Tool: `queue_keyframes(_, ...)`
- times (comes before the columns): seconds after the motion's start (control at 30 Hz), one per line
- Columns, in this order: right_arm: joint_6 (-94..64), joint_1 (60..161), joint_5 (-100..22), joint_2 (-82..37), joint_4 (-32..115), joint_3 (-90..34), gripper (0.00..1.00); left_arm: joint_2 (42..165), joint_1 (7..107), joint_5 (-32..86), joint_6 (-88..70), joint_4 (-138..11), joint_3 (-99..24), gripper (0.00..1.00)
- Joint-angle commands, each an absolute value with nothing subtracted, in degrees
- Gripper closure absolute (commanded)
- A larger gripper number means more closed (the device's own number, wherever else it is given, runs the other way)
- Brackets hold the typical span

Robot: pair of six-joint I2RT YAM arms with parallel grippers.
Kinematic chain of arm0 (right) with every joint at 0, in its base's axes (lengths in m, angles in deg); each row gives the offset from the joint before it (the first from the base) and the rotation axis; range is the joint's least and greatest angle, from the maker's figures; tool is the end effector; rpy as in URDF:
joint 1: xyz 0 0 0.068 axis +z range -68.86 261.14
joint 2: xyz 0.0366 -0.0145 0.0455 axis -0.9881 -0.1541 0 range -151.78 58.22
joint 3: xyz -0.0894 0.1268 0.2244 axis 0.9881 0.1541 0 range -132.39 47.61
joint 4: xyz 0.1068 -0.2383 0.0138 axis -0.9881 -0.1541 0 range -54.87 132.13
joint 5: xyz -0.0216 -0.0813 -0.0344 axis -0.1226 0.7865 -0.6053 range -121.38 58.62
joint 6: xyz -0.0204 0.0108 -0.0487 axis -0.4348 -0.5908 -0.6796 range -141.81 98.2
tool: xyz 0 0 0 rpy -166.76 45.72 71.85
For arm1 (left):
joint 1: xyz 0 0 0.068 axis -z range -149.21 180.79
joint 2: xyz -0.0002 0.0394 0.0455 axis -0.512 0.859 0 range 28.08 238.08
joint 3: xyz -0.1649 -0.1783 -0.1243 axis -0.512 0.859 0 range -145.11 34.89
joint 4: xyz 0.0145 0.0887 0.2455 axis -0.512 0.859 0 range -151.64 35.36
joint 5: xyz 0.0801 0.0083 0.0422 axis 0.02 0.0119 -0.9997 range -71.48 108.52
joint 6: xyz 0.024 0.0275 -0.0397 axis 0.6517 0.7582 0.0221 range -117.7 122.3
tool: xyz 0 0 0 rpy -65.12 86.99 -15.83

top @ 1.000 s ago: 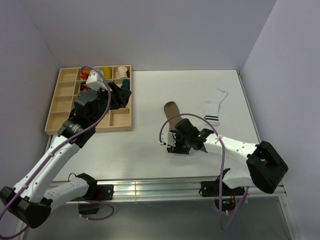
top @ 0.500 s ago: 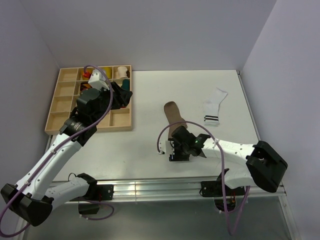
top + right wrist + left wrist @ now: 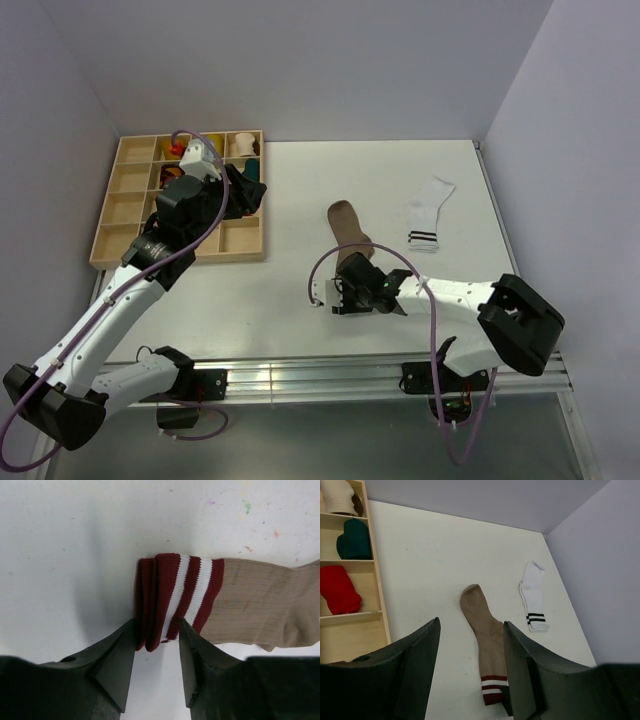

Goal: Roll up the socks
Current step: Roll the sock at the center of the board.

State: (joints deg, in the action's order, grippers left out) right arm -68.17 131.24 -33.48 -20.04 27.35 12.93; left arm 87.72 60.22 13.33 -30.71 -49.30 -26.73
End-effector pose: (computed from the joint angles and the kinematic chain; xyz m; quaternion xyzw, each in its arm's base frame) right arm 0.1545 0.1870 0.1532 -0.7209 0.6370 0.0266 0.2717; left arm 0.2081 -0.1135 0.3901 -0.0530 0.7660 -0.3019 0.5651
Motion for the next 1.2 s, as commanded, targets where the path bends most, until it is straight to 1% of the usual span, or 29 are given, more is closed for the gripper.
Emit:
queue_keyframes(0.0,-68.7,131.7,-32.3,-22.5,28.7,14.3,0.56,87.5,59.9,14.4,-29.6,-50.3,-26.6,0.42)
queue_keyframes(0.07,-68.6,131.7,-32.3,-23.5,28.9,14.5,0.58,87.8,59.9,14.9,-29.3,-50.4,-26.5,0.42)
queue_keyframes(0.1,-68.5,131.8,-32.4,-24.0,29.0,14.5,0.62,87.9,60.0,15.1,-29.2,-50.6,-26.5,0.42)
queue_keyframes(0.13,-68.0,131.7,-32.6,-24.3,29.0,14.2,0.67,88.1,60.0,15.2,-29.3,-50.7,-26.5,0.43)
queue_keyframes(0.2,-67.3,131.7,-34.3,-24.8,27.7,13.3,0.72,88.2,59.9,15.2,-29.4,-51.1,-25.9,0.43)
queue_keyframes(0.23,-66.8,131.4,-36.8,-24.9,26.9,12.0,0.75,88.1,59.9,15.2,-29.6,-51.5,-25.2,0.44)
queue_keyframes(0.3,-66.4,130.1,-39.8,-24.7,24.0,10.3,0.78,87.8,59.9,15.0,-29.9,-52.1,-24.7,0.45)
queue_keyframes(0.33,-66.4,129.4,-43.5,-24.7,22.3,8.0,0.82,87.7,59.9,14.7,-30.3,-52.3,-24.3,0.45)
queue_keyframes(0.4,-66.5,127.4,-47.8,-24.6,16.2,5.3,0.83,86.9,59.9,14.7,-30.6,-53.0,-23.6,0.45)
queue_keyframes(0.43,-66.5,126.8,-52.1,-24.5,14.2,2.5,0.84,86.6,59.9,14.7,-30.7,-53.2,-23.3,0.45)
queue_keyframes(0.53,-67.0,125.6,-57.7,-24.9,6.3,-3.1,0.86,85.7,59.9,14.7,-31.1,-53.5,-22.6,0.46)
queue_keyframes(0.67,-68.4,123.4,-71.6,-30.6,-6.8,-11.4,0.87,84.1,59.9,15.5,-31.4,-55.3,-19.9,0.48)
queue_keyframes(0.7,-69.1,121.4,-73.2,-32.1,-8.6,-12.9,0.87,83.6,59.9,16.2,-31.4,-57.1,-18.9,0.48)
queue_keyframes(0.83,-70.2,116.5,-77.5,-40.5,-15.8,-20.9,0.86,82.8,60.0,17.8,-31.5,-60.0,-14.4,0.5)
queue_keyframes(0.97,-67.5,112.9,-78.1,-48.4,-17.9,-24.8,0.85,83.6,61.3,18.0,-30.8,-63.0,-12.5,0.51)
queue_keyframes(1.17,-62.1,110.1,-77.3,-55.1,-16.9,-27.5,0.84,88.8,70.8,11.6,-26.1,-66.0,-11.7,0.52)
